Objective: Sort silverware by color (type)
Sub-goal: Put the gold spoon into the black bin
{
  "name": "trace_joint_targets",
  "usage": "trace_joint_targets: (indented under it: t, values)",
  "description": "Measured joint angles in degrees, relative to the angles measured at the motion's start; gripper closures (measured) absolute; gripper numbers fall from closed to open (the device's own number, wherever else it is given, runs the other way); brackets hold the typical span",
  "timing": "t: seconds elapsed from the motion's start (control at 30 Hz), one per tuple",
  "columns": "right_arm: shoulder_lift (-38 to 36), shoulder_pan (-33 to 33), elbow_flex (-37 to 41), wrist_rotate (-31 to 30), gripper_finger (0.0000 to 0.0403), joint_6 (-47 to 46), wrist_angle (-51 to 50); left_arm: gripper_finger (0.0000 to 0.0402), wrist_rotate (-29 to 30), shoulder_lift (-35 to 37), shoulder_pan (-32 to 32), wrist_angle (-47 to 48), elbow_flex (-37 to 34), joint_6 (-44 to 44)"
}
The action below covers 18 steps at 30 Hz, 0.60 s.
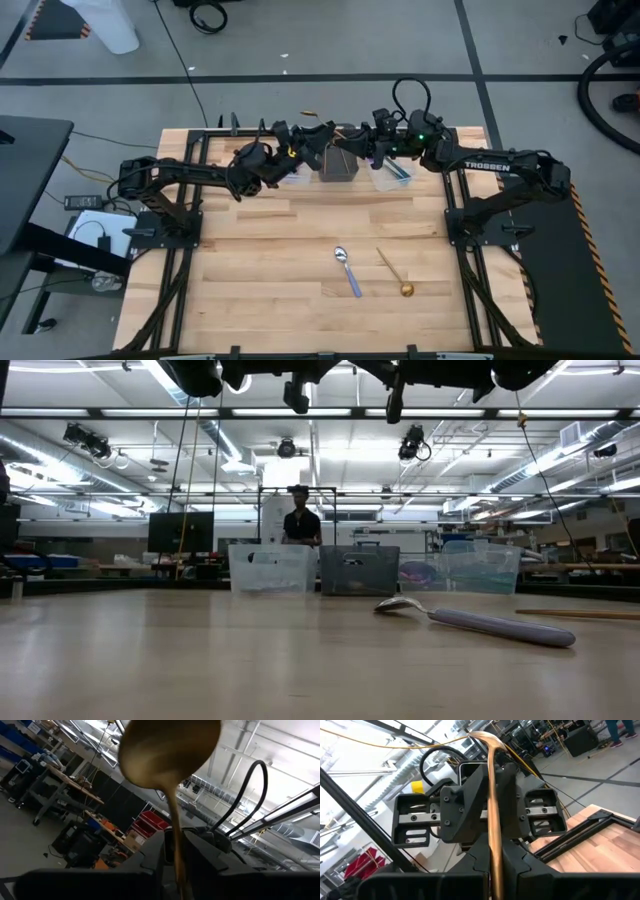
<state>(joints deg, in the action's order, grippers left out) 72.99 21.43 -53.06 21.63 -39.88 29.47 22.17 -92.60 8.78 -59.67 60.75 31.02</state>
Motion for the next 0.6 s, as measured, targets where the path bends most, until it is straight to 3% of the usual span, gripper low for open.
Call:
trace_joint_targets:
  t: [0.17,0.37,0.6]
  values:
    - [0.02,0.02,0.0,-0.78,0.0382,0.97,-0.13,0.0376,-0.2,0.0,-0.03,0.09,0.1,0.28]
    - [0.07,0.02,0.02,-1.91,0.0373,2.39,-0.5,0.0378,0.04,0.09,0.0,1.52,0.11,0.08]
    - [0.07,0.02,0.04,-0.26,0.0332,2.59,-1.57,0.0378,-0.23,0.0,-0.07,3.7,0.09,0.45]
